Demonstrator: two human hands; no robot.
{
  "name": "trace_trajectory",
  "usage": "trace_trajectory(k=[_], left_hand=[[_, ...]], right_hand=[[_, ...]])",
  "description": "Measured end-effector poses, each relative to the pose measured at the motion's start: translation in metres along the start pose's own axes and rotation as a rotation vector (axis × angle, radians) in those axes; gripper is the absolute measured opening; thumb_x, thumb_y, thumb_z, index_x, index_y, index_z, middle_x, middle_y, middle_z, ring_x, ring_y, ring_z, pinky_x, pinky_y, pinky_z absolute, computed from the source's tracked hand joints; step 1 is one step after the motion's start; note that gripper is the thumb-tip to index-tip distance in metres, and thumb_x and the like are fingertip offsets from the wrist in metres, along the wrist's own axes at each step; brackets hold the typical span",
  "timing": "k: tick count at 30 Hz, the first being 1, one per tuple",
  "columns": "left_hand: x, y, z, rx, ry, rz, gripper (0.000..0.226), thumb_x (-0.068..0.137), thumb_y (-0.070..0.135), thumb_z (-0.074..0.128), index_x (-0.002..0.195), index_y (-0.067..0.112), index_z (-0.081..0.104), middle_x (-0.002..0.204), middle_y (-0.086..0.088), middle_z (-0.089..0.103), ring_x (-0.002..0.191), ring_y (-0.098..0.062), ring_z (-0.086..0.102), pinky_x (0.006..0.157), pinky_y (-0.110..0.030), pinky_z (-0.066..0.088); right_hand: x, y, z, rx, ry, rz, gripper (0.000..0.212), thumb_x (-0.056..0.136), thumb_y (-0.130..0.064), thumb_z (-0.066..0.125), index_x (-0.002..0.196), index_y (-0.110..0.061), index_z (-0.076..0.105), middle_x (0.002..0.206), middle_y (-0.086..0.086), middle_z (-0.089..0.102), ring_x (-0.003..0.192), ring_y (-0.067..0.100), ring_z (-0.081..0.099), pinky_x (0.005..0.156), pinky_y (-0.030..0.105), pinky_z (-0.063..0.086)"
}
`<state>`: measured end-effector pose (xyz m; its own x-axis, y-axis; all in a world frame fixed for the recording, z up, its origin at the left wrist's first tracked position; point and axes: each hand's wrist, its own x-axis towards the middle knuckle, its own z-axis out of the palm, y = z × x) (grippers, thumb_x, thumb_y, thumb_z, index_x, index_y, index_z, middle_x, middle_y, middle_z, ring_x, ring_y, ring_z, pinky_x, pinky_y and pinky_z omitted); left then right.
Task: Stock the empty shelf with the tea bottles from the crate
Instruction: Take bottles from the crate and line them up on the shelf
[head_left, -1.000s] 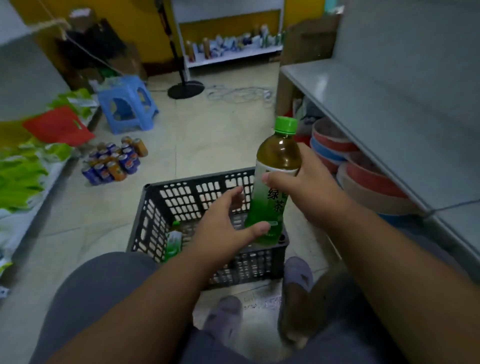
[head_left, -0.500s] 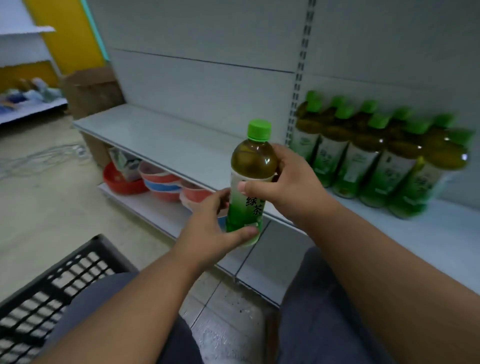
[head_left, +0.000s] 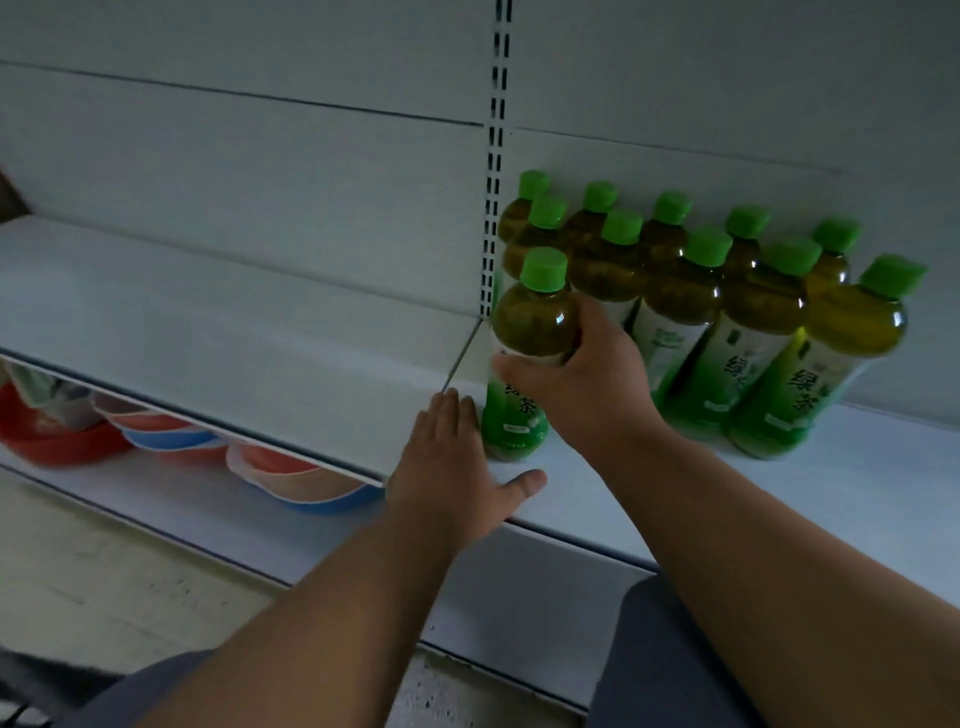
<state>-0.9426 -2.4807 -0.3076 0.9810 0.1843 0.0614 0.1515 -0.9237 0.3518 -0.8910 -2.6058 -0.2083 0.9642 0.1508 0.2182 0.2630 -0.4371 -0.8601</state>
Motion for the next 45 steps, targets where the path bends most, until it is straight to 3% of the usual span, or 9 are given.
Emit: trace_trajectory(k=[2,7,17,27,32,36,39,45], left_hand=[[0.004,0.001,0.011,0.097,0.001,-0.014,0.122,0.076,0.091,0.032,0.159,0.008,-0.001,0.167,-0.013,-0.002,0.154,-0.025,-0.004,0.118,-0.036,-0.008],[0.01,0.006,0.016,0.172,-0.058,-0.06,0.118,0.081,0.087,0.021,0.154,0.001,-0.013,0.164,-0.02,-0.014,0.152,-0.03,-0.014,0.123,-0.042,-0.006],[0.012,0.005,0.017,0.197,-0.087,-0.063,0.118,0.082,0.086,0.023,0.154,0.0,-0.012,0.165,-0.019,-0.012,0.153,-0.028,-0.012,0.122,-0.041,-0.008],[0.013,-0.001,0.022,0.15,-0.041,-0.013,0.121,0.069,0.087,0.001,0.156,0.003,-0.008,0.166,-0.017,-0.007,0.153,-0.026,-0.01,0.12,-0.038,-0.009],[-0.014,-0.022,0.011,0.033,0.032,0.051,0.105,0.086,0.079,0.036,0.159,0.009,0.008,0.167,-0.013,0.011,0.153,-0.024,0.005,0.119,-0.034,-0.006],[-0.059,-0.055,-0.032,0.137,0.032,0.078,0.092,0.086,0.075,0.046,0.157,0.02,0.026,0.159,-0.008,0.035,0.147,-0.027,0.028,0.121,-0.042,0.013],[-0.108,-0.088,-0.071,0.182,0.112,0.005,0.083,0.082,0.069,0.06,0.149,0.023,0.044,0.144,-0.005,0.054,0.131,-0.027,0.048,0.107,-0.042,0.036],[-0.225,-0.144,-0.116,0.272,0.158,-0.358,0.079,0.085,0.074,0.05,0.151,0.032,0.038,0.144,0.003,0.051,0.129,-0.021,0.045,0.104,-0.037,0.038]], right_hand=[[0.004,0.007,0.005,-0.003,0.013,-0.01,0.061,0.067,-0.042,0.09,0.116,-0.037,0.055,0.11,-0.014,0.067,0.102,0.01,0.065,0.091,0.037,0.056],[-0.004,0.029,0.013,-0.177,-0.04,0.052,0.066,0.066,-0.041,0.09,0.12,-0.024,0.055,0.12,-0.005,0.066,0.11,0.016,0.064,0.094,0.041,0.056],[0.014,0.032,0.029,-0.294,0.041,0.007,0.064,0.073,-0.047,0.085,0.118,-0.014,0.055,0.119,0.004,0.066,0.109,0.023,0.064,0.089,0.035,0.054],[0.005,0.041,0.033,-0.291,0.068,0.008,0.069,0.072,-0.044,0.086,0.123,-0.014,0.051,0.122,0.002,0.06,0.113,0.023,0.06,0.091,0.036,0.053],[-0.022,0.036,0.02,-0.369,0.095,-0.124,0.055,0.079,-0.043,0.081,0.116,-0.014,0.053,0.113,0.0,0.055,0.106,0.023,0.056,0.088,0.039,0.052],[-0.051,0.009,0.021,-0.493,-0.011,-0.357,0.049,0.083,-0.031,0.075,0.121,-0.009,0.055,0.115,0.011,0.059,0.103,0.032,0.058,0.085,0.042,0.05],[-0.077,-0.013,0.041,-0.611,-0.26,-0.473,0.056,0.085,-0.037,0.07,0.133,-0.018,0.05,0.127,0.009,0.055,0.115,0.032,0.053,0.096,0.044,0.045],[-0.137,-0.057,0.118,-0.65,-0.604,-0.658,0.071,0.086,-0.056,0.06,0.147,-0.03,0.035,0.141,0.006,0.044,0.128,0.03,0.044,0.103,0.046,0.04]])
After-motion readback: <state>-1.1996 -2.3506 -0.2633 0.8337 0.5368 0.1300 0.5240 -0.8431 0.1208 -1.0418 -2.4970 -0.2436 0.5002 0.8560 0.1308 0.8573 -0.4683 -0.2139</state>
